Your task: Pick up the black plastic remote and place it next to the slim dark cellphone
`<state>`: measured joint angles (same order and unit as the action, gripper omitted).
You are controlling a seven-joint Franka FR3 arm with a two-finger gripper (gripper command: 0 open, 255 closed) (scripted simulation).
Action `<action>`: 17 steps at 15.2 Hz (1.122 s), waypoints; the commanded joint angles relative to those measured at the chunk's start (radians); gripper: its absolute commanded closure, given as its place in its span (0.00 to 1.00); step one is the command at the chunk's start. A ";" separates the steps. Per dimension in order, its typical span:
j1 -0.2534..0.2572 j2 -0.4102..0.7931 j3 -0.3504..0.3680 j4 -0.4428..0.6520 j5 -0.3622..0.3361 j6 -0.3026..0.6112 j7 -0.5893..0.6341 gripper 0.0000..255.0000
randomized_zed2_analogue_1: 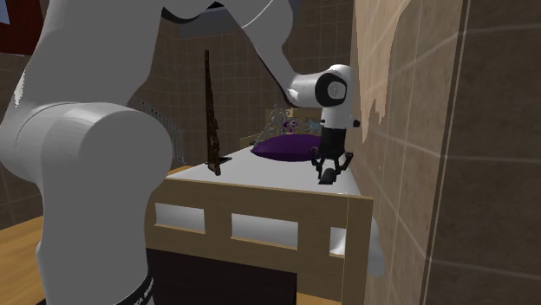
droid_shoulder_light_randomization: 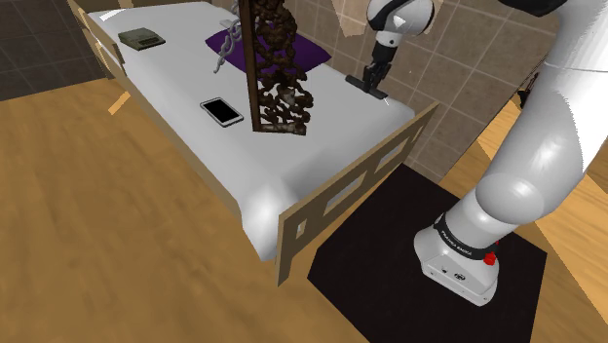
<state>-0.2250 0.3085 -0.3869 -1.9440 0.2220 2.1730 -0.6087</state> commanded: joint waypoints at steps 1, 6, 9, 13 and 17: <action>0.002 -0.015 -0.003 0.009 -0.009 -0.023 0.007 1.00; 0.007 -0.049 -0.010 0.035 -0.029 -0.079 0.023 1.00; 0.009 -0.067 -0.013 0.054 -0.040 -0.114 0.032 1.00; 0.011 -0.086 -0.016 0.080 -0.051 -0.157 0.041 1.00; 0.066 -0.085 0.018 0.084 -0.054 -0.151 0.131 1.00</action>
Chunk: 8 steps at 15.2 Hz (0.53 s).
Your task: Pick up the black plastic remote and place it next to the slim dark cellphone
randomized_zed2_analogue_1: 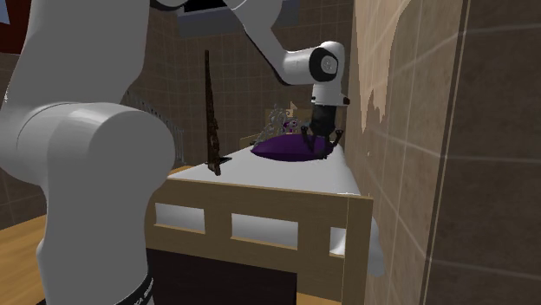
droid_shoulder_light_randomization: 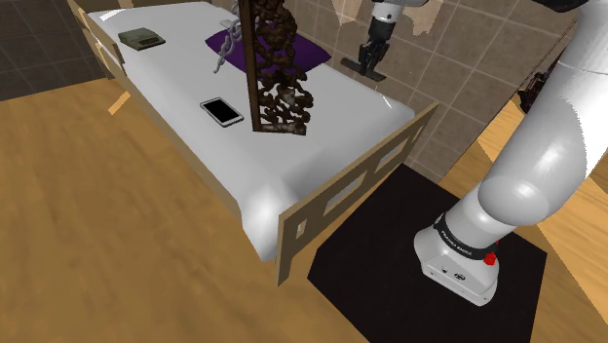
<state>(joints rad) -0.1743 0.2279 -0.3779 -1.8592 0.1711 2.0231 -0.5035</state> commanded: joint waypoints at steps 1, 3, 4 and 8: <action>0.029 -0.002 0.017 0.003 -0.003 -0.001 0.048 1.00; 0.055 0.005 0.034 0.015 -0.003 -0.001 0.091 1.00; 0.067 0.011 0.043 0.023 -0.002 -0.001 0.112 1.00; 0.116 0.040 0.076 0.066 0.002 -0.007 0.196 1.00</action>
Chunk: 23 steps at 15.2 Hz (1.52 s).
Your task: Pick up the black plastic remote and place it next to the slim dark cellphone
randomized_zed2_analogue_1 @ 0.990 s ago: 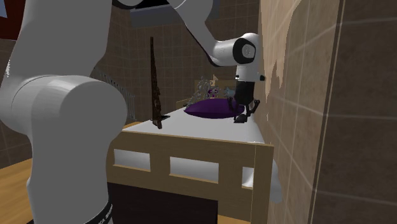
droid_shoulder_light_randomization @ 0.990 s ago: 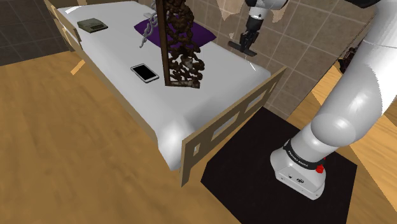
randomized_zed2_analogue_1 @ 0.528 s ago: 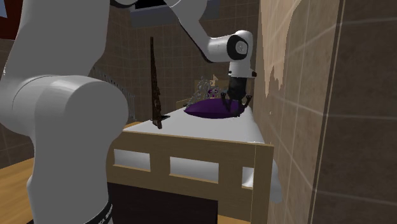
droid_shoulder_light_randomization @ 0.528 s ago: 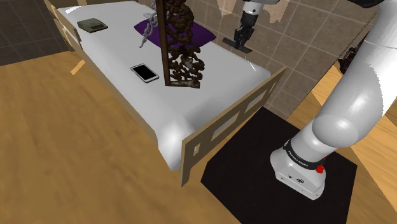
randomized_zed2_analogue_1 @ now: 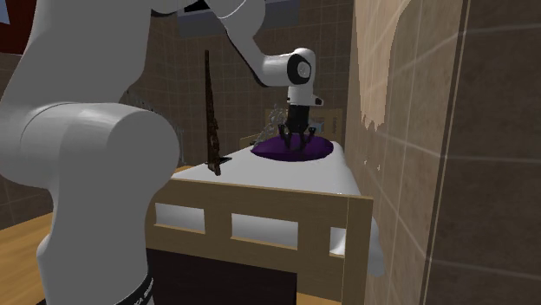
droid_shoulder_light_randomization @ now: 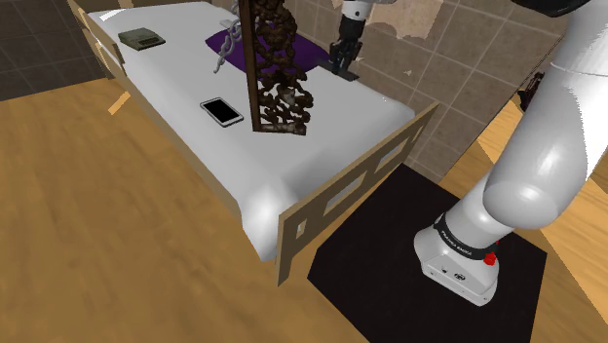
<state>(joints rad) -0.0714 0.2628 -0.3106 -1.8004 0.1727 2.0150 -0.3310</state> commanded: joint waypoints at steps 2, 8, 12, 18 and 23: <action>0.037 0.025 0.024 0.036 0.002 -0.005 0.064 1.00; 0.103 0.105 0.068 0.155 0.009 -0.033 0.181 1.00; 0.143 0.177 0.093 0.264 0.014 -0.065 0.255 1.00; 0.196 0.319 0.127 0.491 0.019 -0.139 0.364 1.00; 0.206 0.357 0.133 0.499 0.023 -0.108 0.375 1.00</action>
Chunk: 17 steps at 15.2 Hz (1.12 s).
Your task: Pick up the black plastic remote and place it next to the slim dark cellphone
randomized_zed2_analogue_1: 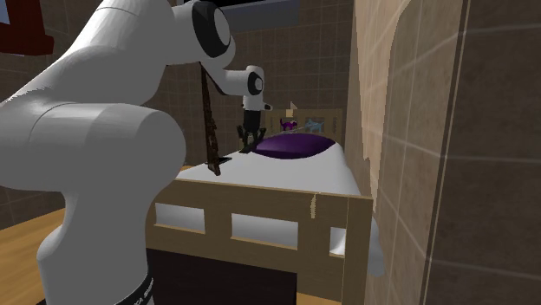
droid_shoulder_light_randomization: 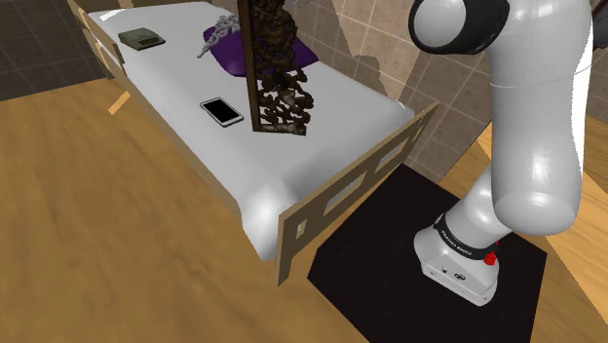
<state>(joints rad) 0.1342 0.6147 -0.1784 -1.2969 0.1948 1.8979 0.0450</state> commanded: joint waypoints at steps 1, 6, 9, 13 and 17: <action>0.000 0.009 0.001 -0.013 0.002 0.021 -0.002 1.00; 0.001 0.027 0.004 -0.050 0.008 0.076 -0.010 1.00; 0.001 0.041 0.006 -0.069 0.011 0.108 -0.014 1.00; 0.001 0.050 0.007 -0.078 0.014 0.126 -0.017 1.00; 0.001 0.050 0.007 -0.078 0.014 0.126 -0.017 1.00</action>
<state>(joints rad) 0.1362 0.6556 -0.1703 -1.3704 0.2096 2.0251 0.0268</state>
